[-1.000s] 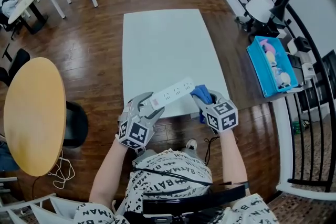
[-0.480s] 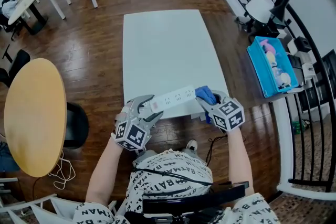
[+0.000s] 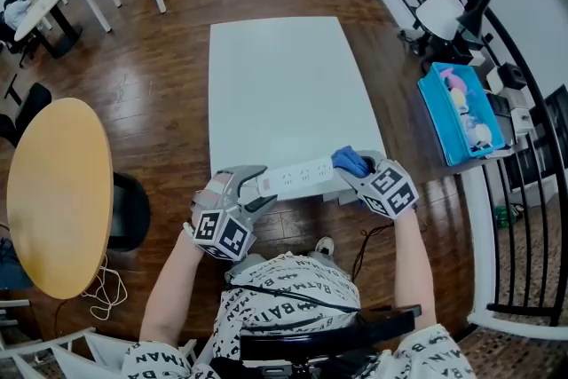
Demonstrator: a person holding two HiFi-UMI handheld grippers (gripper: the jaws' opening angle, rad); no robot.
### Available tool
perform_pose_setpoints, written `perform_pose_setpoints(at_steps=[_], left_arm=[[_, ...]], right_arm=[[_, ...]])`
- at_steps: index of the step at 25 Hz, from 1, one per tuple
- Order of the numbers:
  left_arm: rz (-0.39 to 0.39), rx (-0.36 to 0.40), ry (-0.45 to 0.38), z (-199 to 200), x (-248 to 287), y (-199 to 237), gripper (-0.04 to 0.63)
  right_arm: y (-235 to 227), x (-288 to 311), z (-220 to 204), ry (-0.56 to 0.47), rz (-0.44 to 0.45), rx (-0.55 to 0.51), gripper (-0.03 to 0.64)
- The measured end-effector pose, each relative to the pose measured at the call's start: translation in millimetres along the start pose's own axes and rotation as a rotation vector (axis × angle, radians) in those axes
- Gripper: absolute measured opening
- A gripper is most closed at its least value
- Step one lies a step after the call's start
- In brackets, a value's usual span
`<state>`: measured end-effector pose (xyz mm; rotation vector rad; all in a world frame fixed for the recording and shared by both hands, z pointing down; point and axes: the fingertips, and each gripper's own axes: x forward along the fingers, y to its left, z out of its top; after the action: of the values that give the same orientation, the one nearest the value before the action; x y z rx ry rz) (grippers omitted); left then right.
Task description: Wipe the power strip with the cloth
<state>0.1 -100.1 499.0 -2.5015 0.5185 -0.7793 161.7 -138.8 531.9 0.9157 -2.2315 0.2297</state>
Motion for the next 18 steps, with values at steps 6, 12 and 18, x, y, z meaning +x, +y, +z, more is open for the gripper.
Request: perform_pose_setpoints(at_steps=[6, 12, 18], left_arm=[[-0.042, 0.069, 0.016, 1, 0, -13, 0.282], [-0.098, 0.168, 0.035, 2, 0, -25, 0.282], [-0.147, 0.249, 0.032, 11, 6, -45, 0.282]], right_arm=[[10, -3, 1, 0.024, 0.067, -0.088, 0.132], [32, -14, -1, 0.127, 0.191, -0.352, 0.132], [60, -12, 9, 0.164, 0.331, -0.494, 0.133]])
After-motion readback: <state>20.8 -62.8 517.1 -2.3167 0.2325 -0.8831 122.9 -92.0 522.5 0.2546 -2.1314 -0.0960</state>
